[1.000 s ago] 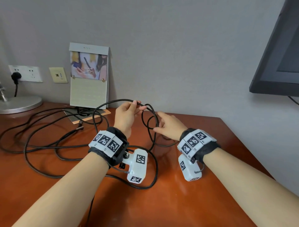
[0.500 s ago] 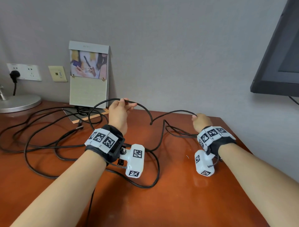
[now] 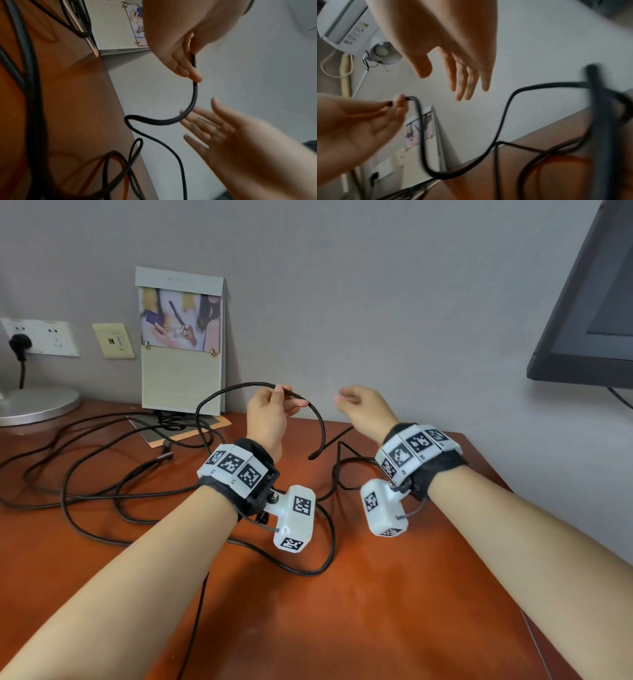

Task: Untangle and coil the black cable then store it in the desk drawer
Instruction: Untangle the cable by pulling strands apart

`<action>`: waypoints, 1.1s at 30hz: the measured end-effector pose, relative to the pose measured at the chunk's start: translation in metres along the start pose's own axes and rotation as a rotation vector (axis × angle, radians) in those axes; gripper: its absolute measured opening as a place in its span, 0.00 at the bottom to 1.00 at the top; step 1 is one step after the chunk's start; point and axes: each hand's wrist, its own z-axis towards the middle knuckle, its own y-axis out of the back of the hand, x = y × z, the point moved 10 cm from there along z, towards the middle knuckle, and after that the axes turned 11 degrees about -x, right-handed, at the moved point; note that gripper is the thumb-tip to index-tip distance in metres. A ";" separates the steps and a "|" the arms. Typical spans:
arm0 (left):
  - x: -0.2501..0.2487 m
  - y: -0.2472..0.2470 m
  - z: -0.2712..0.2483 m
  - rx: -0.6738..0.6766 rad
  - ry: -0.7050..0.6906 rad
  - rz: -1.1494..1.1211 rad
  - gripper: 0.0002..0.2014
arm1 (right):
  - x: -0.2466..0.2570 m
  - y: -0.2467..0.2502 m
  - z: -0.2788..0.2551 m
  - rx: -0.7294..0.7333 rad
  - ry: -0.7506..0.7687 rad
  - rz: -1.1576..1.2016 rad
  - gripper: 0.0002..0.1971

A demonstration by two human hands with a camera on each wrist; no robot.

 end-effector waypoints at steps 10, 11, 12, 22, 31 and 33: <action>-0.006 0.018 -0.004 -0.071 0.045 0.029 0.15 | 0.041 -0.039 -0.022 0.076 0.057 0.095 0.17; -0.005 0.022 -0.003 -0.094 0.061 0.019 0.15 | 0.040 -0.037 -0.024 0.070 0.062 0.076 0.18; -0.005 0.027 -0.002 -0.117 0.073 0.010 0.15 | 0.039 -0.033 -0.025 0.057 0.066 0.071 0.19; -0.009 0.031 -0.020 -0.053 0.089 -0.077 0.03 | 0.045 -0.010 -0.044 -0.044 0.227 -0.032 0.18; -0.022 0.041 -0.018 -0.126 0.050 -0.057 0.11 | 0.048 0.001 -0.048 -0.029 0.240 -0.057 0.23; -0.026 0.046 -0.014 -0.135 0.052 -0.081 0.09 | 0.040 0.006 -0.047 -0.052 0.216 -0.047 0.25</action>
